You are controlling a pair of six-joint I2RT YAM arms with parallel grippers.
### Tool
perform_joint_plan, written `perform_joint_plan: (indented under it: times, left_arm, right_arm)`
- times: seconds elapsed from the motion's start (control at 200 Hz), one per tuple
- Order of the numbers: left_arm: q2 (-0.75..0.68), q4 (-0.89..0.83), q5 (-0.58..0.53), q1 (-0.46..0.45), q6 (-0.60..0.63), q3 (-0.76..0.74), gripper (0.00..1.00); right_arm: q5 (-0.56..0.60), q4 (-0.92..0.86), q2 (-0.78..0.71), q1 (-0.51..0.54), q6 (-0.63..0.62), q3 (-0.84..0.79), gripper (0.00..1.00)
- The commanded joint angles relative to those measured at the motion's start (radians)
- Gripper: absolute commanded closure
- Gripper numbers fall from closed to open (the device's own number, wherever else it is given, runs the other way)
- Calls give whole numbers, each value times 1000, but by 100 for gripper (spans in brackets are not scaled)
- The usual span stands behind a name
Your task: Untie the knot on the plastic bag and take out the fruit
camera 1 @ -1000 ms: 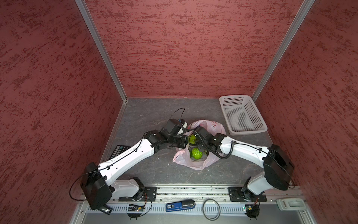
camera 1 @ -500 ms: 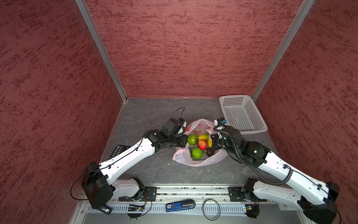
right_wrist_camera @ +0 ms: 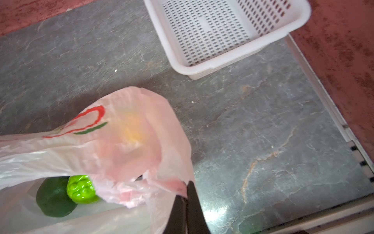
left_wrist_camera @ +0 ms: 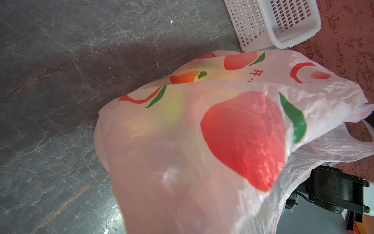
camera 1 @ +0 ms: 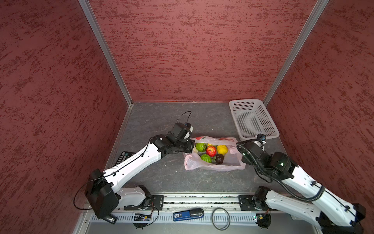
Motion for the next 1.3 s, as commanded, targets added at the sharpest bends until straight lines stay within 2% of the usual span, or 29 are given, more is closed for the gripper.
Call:
perform_joint_plan:
  times: [0.0,0.135,0.336,0.491,0.616,0.726,0.797,0.987,1.137,1.292]
  left_arm:
    - [9,-13,5,11,23,24,100]
    - [9,-15,6,18,25,28,100]
    - [10,-19,8,25,29,34,100]
    - [14,-16,30,22,29,56,100]
    - [15,-18,36,13,31,69,100]
    - [13,-17,39,10,32,68,100]
    - [12,-15,40,9,34,66,100]
    - [6,-11,40,2,35,64,100]
    - [0,-10,40,1,33,61,100]
    - [-2,-9,38,1,34,61,100]
  right_arm:
    - [101,-156,-39,-6,151,35,100]
    - [140,-290,-32,-8,246,44,100]
    - [78,-266,38,-94,235,-2,100]
    - [21,-181,28,-100,205,-27,100]
    - [-17,-157,28,-100,155,29,79]
    - [-82,-122,41,-100,91,86,53]
    - [-111,-118,45,-98,82,125,43]
    - [-109,-129,56,-97,55,262,31]
    - [-126,-106,156,-92,-41,403,21]
    - [-76,-143,255,-66,-79,561,17]
